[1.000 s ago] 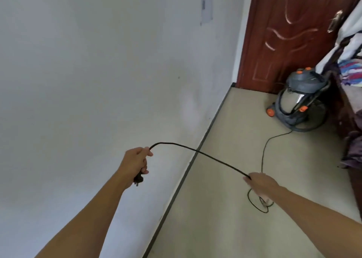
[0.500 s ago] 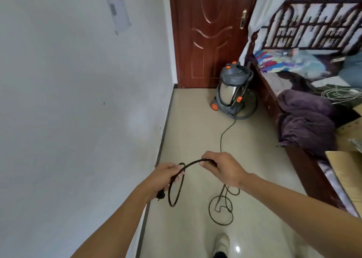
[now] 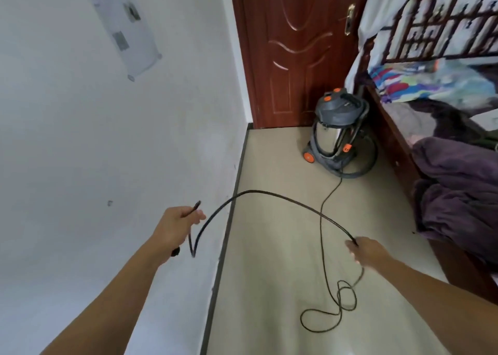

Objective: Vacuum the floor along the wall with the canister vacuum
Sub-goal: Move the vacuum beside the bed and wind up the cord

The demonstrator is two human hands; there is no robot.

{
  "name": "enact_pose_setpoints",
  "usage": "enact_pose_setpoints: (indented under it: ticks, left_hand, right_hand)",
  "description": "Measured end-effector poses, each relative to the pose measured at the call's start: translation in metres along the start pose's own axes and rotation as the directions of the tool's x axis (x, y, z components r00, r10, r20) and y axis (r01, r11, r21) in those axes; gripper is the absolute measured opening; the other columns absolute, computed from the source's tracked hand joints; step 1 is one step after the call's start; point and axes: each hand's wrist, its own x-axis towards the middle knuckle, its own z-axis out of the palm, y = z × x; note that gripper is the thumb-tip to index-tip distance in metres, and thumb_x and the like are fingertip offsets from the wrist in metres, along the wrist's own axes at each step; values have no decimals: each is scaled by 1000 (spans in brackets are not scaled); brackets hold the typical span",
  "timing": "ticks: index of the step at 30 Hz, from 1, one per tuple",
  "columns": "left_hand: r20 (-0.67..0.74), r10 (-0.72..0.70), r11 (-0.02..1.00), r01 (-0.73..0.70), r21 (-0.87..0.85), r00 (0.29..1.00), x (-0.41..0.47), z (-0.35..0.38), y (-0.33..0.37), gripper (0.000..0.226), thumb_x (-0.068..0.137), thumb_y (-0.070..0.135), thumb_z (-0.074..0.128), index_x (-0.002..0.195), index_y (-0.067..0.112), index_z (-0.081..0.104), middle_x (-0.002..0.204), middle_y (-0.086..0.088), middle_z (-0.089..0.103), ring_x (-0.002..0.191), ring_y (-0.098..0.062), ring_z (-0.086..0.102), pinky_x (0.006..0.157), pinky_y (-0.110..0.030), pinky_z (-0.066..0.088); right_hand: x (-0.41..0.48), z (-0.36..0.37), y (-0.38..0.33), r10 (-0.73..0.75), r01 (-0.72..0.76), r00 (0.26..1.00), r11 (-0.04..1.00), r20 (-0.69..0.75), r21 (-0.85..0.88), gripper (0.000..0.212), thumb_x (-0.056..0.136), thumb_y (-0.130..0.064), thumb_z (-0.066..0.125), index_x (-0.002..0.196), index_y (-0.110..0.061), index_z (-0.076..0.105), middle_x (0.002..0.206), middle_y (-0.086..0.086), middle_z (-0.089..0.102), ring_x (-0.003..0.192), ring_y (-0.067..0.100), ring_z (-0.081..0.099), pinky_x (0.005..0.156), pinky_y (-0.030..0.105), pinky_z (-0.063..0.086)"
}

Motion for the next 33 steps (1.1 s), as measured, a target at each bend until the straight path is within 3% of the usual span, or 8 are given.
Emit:
enact_pose_setpoints:
  ticks: [2, 7, 12, 16, 20, 25, 28, 33]
  left_hand:
    - [-61, 17, 999, -14, 44, 998, 20, 14, 1, 26, 93, 22, 62, 78, 1, 65, 62, -6, 45, 46, -12, 35, 46, -24, 26]
    - [-74, -78, 985, 66, -157, 994, 70, 57, 18, 15, 95, 10, 56, 94, 2, 68, 82, -13, 66, 57, -17, 48, 49, -25, 34]
    - [22, -68, 962, 71, -262, 997, 126, 91, 50, 13, 94, 12, 58, 94, 3, 67, 80, -7, 68, 53, -13, 48, 46, -22, 35]
    - [244, -24, 973, 79, -216, 970, 171, 113, 81, 10, 87, 13, 65, 91, 6, 71, 73, -7, 61, 53, -12, 45, 45, -22, 31]
    - [433, 59, 987, 12, -160, 899, 209, 132, 118, 23, 97, 18, 51, 87, 9, 69, 80, -10, 70, 60, -14, 42, 47, -24, 27]
    - [534, 124, 992, -84, -99, 836, 253, 133, 169, 47, 94, 47, 53, 56, 19, 51, 49, 5, 39, 45, -11, 29, 49, -27, 21]
    - [443, 186, 973, -103, -205, 877, 286, 116, 203, 52, 91, 50, 56, 51, 22, 39, 51, 5, 33, 44, -13, 26, 48, -26, 21]
    - [214, 122, 868, 0, -496, 969, 342, 66, 235, 51, 90, 48, 60, 53, 24, 36, 47, 7, 32, 38, -9, 28, 41, -18, 26]
  right_hand:
    - [9, -24, -31, -149, 148, 989, 987, -12, -55, 36, 104, -45, 35, 85, -19, 51, 79, 2, 62, 80, 25, 62, 67, 32, 41]
    - [13, -73, -113, -469, 468, 883, 882, -12, -52, 20, 102, -40, 41, 102, -21, 46, 76, 2, 62, 72, 26, 58, 67, 37, 43]
    - [29, -106, -163, -614, 613, 789, 789, -32, -36, 14, 101, -39, 44, 99, -27, 49, 74, -10, 55, 72, 15, 51, 68, 32, 41]
    - [62, -134, -197, -613, 618, 780, 786, -125, 5, 16, 99, -32, 53, 95, -21, 64, 70, -16, 55, 66, 1, 52, 63, 20, 36]
    - [98, -166, -222, -536, 573, 800, 816, -270, 76, 16, 97, -29, 59, 92, -18, 69, 70, -13, 59, 67, 3, 55, 63, 20, 42]
    - [137, -185, -200, -353, 364, 847, 930, -398, -50, 20, 88, -38, 71, 78, -27, 58, 66, -9, 57, 64, 11, 55, 59, 27, 38]
    - [167, -185, -163, -16, -23, 883, 997, -469, -77, 16, 94, -41, 58, 93, -25, 62, 91, 2, 68, 90, 27, 64, 67, 30, 40]
    - [203, -184, -77, 475, -393, 816, 874, -330, 286, 29, 95, -29, 59, 112, -7, 68, 115, 20, 68, 109, 37, 63, 88, 38, 50]
